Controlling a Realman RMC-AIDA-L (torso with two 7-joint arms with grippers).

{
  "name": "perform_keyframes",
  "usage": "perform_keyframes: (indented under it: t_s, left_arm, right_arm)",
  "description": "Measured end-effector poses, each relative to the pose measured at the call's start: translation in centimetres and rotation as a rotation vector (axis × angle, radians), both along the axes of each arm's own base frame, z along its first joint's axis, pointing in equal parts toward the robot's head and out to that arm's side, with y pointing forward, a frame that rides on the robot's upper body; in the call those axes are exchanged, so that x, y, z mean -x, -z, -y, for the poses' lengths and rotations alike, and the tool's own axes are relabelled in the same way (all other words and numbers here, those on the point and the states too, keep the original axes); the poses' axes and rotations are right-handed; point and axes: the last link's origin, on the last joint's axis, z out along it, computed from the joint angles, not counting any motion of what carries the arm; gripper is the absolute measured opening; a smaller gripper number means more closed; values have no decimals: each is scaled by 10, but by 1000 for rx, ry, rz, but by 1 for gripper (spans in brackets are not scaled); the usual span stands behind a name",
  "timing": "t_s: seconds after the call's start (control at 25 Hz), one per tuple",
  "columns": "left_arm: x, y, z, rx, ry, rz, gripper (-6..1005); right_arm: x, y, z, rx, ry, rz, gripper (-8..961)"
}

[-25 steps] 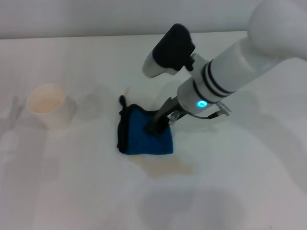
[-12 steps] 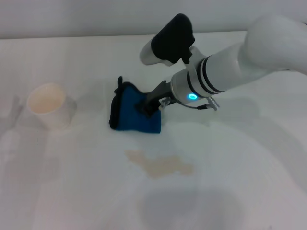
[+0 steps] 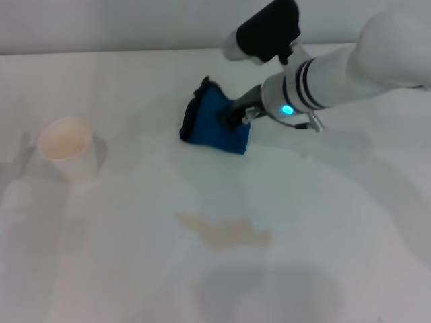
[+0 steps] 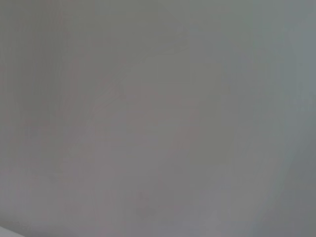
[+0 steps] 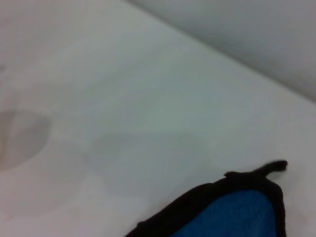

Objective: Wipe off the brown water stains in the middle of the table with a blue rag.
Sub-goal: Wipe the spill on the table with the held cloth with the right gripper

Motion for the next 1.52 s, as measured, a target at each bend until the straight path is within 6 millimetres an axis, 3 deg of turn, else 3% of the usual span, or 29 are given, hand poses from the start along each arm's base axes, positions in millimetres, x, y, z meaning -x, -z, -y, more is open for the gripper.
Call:
perform_keyframes:
  t_s: [0.44,0.8,1.2,1.36,1.52]
  left_arm:
    - [-1,1,0,0,1,1,877]
    - [-3,1,-4,3,8,2,877]
    - [-2,0,-3,-4,2,6,877]
    - [-3,0,-4,-4,3,6,876]
    - [-3,0,-3,-4,2,6,876]
  right_arm:
    - [-18,-29,-24,-178,75,-27,56]
    - [3,-3,-5,-12,-3,4,56]
    - [25,29,34,258,-149,111,55]
    - [29,35,38,271,-205,145,55]
    - [28,32,29,196,-211,125,55]
